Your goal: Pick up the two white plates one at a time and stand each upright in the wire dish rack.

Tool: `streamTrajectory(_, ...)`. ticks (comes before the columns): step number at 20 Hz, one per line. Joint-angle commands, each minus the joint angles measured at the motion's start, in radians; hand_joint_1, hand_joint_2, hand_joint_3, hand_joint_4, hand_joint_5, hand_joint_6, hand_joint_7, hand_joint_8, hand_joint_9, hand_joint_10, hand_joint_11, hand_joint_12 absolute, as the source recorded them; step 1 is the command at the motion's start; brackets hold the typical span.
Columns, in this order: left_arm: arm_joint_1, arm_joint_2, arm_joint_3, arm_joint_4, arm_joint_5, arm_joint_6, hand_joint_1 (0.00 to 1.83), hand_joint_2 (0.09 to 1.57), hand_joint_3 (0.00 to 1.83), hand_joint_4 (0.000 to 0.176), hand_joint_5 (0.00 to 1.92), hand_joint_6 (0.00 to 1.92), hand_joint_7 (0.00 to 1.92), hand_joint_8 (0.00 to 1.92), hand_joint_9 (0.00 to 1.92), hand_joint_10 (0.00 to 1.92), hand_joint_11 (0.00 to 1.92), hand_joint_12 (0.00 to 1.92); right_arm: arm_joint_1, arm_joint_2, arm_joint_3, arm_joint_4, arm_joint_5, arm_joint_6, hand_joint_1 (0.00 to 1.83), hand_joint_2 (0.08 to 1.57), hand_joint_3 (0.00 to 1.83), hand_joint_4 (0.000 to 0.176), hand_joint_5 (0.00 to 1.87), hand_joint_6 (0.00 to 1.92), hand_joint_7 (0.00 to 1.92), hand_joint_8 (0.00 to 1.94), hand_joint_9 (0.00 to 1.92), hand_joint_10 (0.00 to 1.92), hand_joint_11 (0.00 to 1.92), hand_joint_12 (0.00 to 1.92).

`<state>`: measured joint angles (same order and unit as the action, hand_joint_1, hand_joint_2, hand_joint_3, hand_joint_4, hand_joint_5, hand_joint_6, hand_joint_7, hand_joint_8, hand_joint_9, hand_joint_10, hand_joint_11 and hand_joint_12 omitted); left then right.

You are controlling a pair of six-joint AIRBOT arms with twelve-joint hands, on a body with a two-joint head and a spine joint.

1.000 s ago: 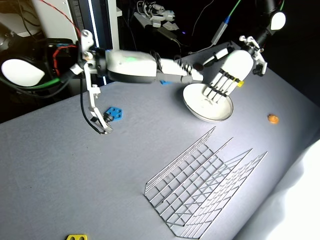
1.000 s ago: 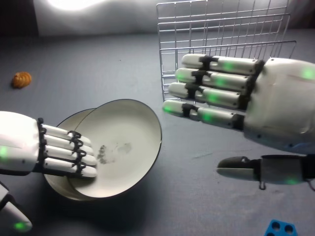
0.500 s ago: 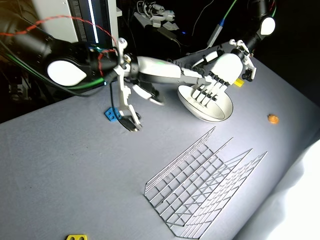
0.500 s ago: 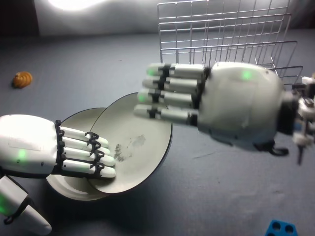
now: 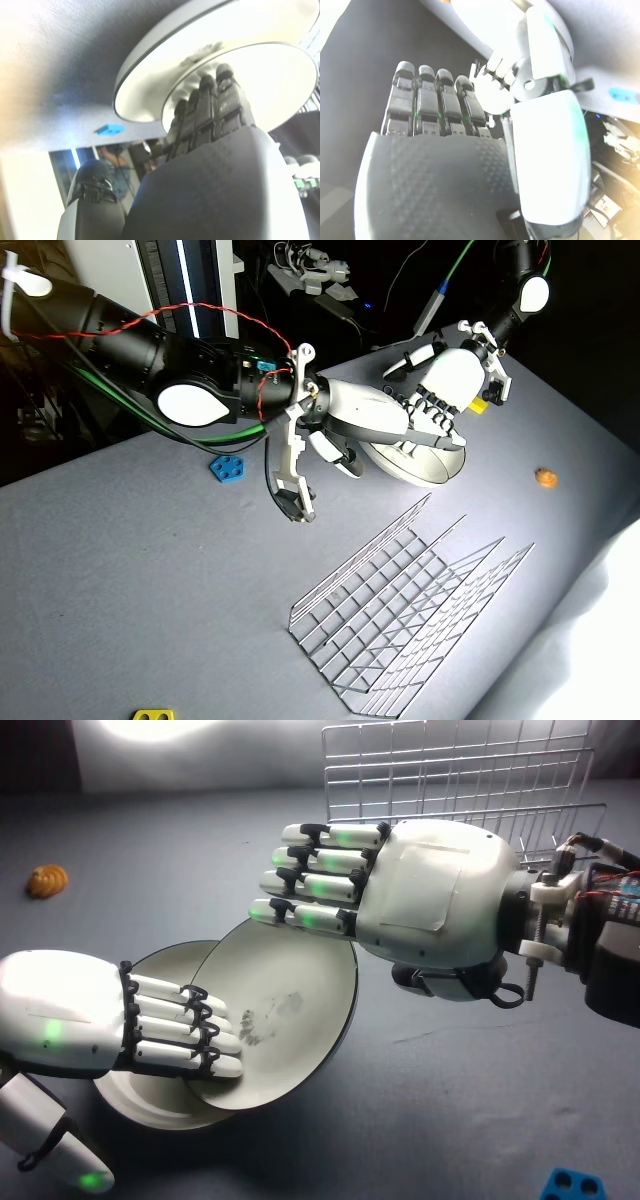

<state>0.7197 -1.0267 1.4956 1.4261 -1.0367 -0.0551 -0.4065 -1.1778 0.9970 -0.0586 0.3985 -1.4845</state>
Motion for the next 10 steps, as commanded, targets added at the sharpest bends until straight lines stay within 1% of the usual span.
streamTrajectory(1, -0.001, -0.016, -0.003, -0.019, -0.028, -0.005, 0.0, 1.09, 0.0, 0.0, 0.05, 0.0, 0.04, 0.0, 0.02, 0.0, 0.0, 0.03, 0.017, -0.004, 0.002, -0.002, 0.101, -0.006, 1.13, 1.12, 0.01, 0.0, 0.0, 0.0, 0.0, 0.0, 0.0, 0.0, 0.0, 0.0)
streamTrajectory(5, -0.001, -0.017, 0.0, -0.02, -0.028, -0.007, 0.0, 1.09, 0.0, 0.0, 0.06, 0.01, 0.05, 0.01, 0.04, 0.01, 0.02, 0.04, 0.015, -0.032, 0.005, -0.002, 0.099, -0.01, 1.11, 1.13, 0.01, 0.0, 0.0, 0.0, 0.0, 0.0, 0.0, 0.0, 0.0, 0.0)
streamTrajectory(6, -0.001, -0.018, 0.001, -0.02, -0.028, -0.007, 0.0, 1.09, 0.0, 0.0, 0.07, 0.01, 0.06, 0.01, 0.04, 0.01, 0.02, 0.04, 0.014, -0.04, 0.007, -0.002, 0.099, -0.012, 1.1, 1.15, 0.02, 0.0, 0.0, 0.0, 0.0, 0.0, 0.0, 0.0, 0.0, 0.0)
streamTrajectory(7, -0.001, -0.019, 0.003, -0.022, -0.028, -0.008, 0.0, 1.1, 0.0, 0.0, 0.06, 0.0, 0.06, 0.01, 0.04, 0.01, 0.02, 0.04, 0.011, -0.049, 0.01, -0.002, 0.099, -0.015, 1.08, 1.15, 0.01, 0.0, 0.0, 0.0, 0.0, 0.0, 0.0, 0.0, 0.0, 0.0)
streamTrajectory(10, 0.001, -0.022, 0.009, -0.026, -0.028, -0.008, 0.0, 1.09, 0.0, 0.0, 0.05, 0.0, 0.05, 0.0, 0.04, 0.0, 0.0, 0.03, 0.002, -0.082, 0.03, -0.002, 0.099, -0.032, 1.08, 1.15, 0.01, 0.0, 0.0, 0.0, 0.0, 0.0, 0.0, 0.0, 0.0, 0.0)
